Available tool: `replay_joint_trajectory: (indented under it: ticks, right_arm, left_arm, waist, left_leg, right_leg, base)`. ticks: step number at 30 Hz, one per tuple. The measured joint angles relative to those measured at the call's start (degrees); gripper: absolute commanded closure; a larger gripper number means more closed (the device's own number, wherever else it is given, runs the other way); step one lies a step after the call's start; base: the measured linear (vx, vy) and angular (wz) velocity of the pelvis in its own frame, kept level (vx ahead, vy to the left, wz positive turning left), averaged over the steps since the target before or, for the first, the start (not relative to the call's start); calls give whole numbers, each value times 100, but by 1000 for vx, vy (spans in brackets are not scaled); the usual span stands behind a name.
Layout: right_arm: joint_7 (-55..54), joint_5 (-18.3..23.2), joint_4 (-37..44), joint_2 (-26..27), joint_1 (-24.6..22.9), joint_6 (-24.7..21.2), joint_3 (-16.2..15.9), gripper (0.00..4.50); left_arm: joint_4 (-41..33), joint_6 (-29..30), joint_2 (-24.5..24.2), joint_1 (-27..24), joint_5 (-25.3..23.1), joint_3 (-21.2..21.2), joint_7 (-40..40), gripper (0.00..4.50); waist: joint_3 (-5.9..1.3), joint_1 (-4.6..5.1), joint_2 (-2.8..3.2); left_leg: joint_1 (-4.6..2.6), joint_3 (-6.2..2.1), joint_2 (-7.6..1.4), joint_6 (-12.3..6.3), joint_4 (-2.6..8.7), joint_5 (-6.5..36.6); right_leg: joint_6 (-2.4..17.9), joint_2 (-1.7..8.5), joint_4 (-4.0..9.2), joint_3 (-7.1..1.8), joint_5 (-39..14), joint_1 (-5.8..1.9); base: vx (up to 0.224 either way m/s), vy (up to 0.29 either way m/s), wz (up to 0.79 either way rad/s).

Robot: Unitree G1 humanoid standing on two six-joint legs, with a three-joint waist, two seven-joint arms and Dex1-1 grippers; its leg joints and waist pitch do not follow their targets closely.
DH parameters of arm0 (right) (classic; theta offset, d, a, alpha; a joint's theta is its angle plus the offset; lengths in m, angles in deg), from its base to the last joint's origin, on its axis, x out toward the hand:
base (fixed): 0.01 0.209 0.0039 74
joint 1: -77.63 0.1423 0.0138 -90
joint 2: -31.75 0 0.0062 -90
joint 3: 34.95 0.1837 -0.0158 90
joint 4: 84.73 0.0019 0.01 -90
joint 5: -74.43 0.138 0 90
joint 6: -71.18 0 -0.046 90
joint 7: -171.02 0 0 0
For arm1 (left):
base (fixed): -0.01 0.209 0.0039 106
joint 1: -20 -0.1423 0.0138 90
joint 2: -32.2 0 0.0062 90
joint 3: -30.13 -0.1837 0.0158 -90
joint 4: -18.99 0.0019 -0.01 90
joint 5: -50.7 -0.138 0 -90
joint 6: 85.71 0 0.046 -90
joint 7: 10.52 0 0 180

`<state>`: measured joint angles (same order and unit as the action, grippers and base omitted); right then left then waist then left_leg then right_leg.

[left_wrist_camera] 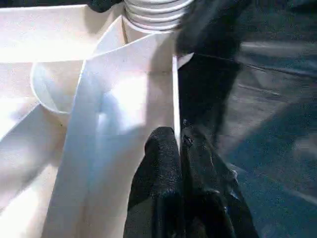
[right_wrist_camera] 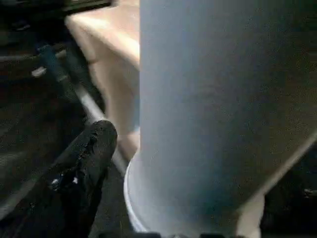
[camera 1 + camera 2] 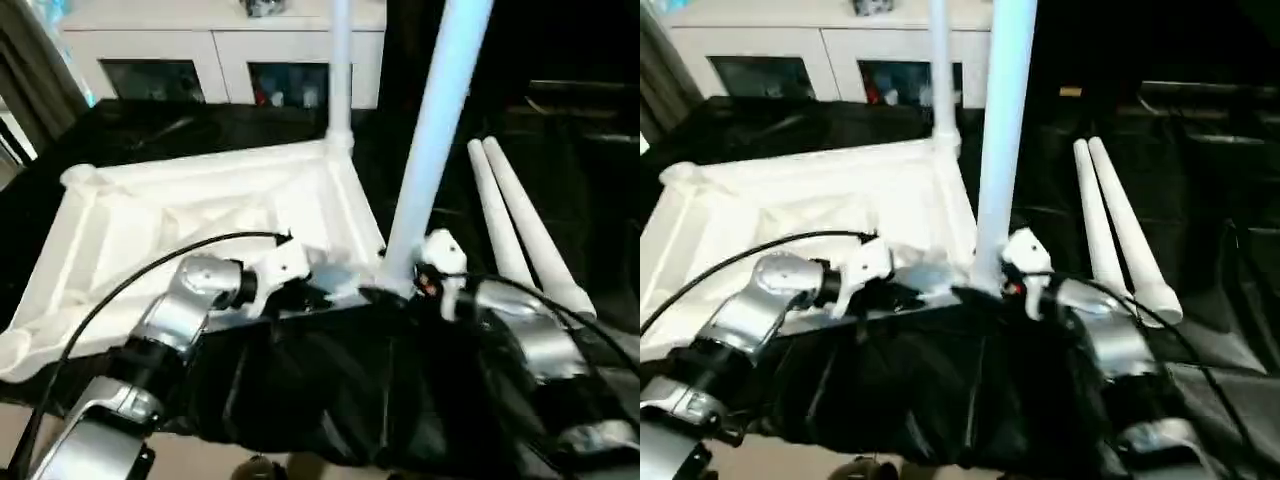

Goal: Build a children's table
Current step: Rotate leg to tighten

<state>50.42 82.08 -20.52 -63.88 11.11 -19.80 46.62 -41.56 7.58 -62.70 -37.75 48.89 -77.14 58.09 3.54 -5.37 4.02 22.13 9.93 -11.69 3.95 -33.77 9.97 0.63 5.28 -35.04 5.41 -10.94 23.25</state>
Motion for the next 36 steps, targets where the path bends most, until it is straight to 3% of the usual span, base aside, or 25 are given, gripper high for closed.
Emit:
replay_joint_trajectory:
  ticks: [10,11,16,23,33,34,36]
  right_arm:
    - [698,199,273,-213,-78,-286,-111,132]
    - [726,202,300,-223,-88,-315,-111,157]
    - [656,271,323,-171,-145,-366,-82,174]
    - [-1086,-8,119,529,-204,-326,323,176]
    - [-4176,-601,-646,1733,364,-362,827,176]
    - [-4244,-609,-656,1762,366,-339,827,141]
    - [-4292,-605,-712,1820,395,-307,879,120]
  left_arm:
    - [0,-139,-258,-4,112,-55,562,450]
    - [0,-142,-262,-4,116,-56,582,450]
    - [11,-137,-240,-7,114,-56,545,450]
    - [150,27,188,57,-97,30,-466,450]
    - [337,557,1074,192,-469,175,-2009,450]
    - [336,557,1075,193,-470,177,-2029,450]
    - [334,554,1075,193,-478,177,-2050,450]
  waist:
    - [3,-15,-5]
    - [4,-22,-6]
    - [3,-37,-6]
    - [1,24,-10]
    - [-3,68,-6]
    - [-4,66,-6]
    - [-4,67,-5]
  left_leg:
    - [3,0,-1,-11,-1,-6]
    - [3,0,-2,-11,-1,-6]
    - [1,0,-2,-10,-2,-6]
    - [-18,0,-2,5,-7,0]
    - [-38,0,6,10,6,-2]
    - [-38,0,6,10,9,-2]
    - [-40,0,6,10,14,-2]
  right_leg:
    - [0,0,2,1,0,0]
    - [0,-1,2,1,0,0]
    - [0,-1,0,1,0,0]
    - [1,0,-8,-1,8,-14]
    - [-20,0,6,-9,12,-26]
    - [-21,0,6,-9,12,-26]
    - [-19,0,6,-9,14,-26]
  base:
    - [0,0,0]
    - [0,0,0]
    - [0,0,0]
    - [0,0,0]
    - [0,0,0]
    - [0,0,0]
    - [0,0,0]
